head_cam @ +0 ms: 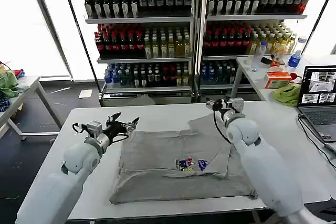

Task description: Fold and organize the clothes.

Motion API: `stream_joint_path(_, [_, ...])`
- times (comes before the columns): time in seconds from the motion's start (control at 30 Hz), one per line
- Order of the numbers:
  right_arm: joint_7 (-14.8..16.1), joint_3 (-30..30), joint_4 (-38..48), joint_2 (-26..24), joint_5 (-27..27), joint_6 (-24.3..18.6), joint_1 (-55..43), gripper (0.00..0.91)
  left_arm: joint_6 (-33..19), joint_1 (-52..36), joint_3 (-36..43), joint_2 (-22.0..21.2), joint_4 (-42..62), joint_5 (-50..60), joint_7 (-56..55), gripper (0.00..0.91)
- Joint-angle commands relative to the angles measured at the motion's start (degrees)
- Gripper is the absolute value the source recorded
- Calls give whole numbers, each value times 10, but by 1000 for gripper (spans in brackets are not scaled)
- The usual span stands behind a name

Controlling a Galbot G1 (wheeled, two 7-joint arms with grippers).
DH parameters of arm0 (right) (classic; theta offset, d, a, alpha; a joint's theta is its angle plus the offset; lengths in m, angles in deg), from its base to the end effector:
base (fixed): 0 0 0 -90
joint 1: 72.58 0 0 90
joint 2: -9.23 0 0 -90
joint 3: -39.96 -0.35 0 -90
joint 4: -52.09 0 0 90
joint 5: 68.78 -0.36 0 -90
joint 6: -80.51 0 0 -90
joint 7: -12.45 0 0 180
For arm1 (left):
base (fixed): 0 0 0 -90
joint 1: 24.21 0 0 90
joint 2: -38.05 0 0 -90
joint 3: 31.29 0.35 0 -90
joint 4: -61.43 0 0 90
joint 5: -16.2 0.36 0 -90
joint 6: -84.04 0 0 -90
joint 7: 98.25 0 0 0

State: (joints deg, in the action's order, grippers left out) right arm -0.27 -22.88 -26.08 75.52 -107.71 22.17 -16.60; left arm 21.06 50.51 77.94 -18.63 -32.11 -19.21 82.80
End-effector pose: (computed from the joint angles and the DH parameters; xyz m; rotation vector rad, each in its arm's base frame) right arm 0.5131 -0.0231 -0.1998 0.2034 -2.7580 0.0375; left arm 0.4166 0.0812 -0.2375 -0.4598 -2.7608 -0.0932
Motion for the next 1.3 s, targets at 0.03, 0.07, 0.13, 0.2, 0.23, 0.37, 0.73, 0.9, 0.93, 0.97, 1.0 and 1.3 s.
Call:
stream_joint_path(0.03, [48,36,118,10,-27,16,-73,907,8,-49,29,4,70,-29,9,907])
stream_joint_path(0.07, [51,32,118,8,-27,16,-69,907,8,-45,28,3,69,-29,9,907])
stream_joint_path(0.13, [52,23,117,3,-26,16,-61,907,8,-37,23,0,65,-29,10,907])
stream_joint_path(0.2, [51,13,115,-5,-16,16,-52,907,8,-29,20,-2,62,-28,9,907])
stream_joint_path(0.23, [51,10,115,-7,-13,16,-48,907,9,-26,20,-3,61,-26,7,907])
stream_joint_path(0.37, [44,-4,109,-13,-2,16,-27,907,9,-15,14,-12,60,-18,4,907])
stream_joint_path(0.73, [39,-28,117,3,17,15,-1,907,13,-3,11,-27,79,5,0,907])
stream_joint_path(0.9, [46,-36,139,17,31,15,-2,907,13,-1,12,-31,87,8,1,907])
stream_joint_path(0.93, [46,-37,144,22,33,15,-3,907,12,-2,12,-32,91,8,2,907])
stream_joint_path(0.97, [46,-37,145,23,35,15,-3,907,12,-4,12,-33,93,8,2,907])
stream_joint_path(1.0, [47,-37,149,26,39,15,-5,907,11,-5,11,-35,99,8,2,907])
stream_joint_path(1.3, [49,-26,174,32,44,15,-18,907,7,-14,14,-42,124,10,6,907])
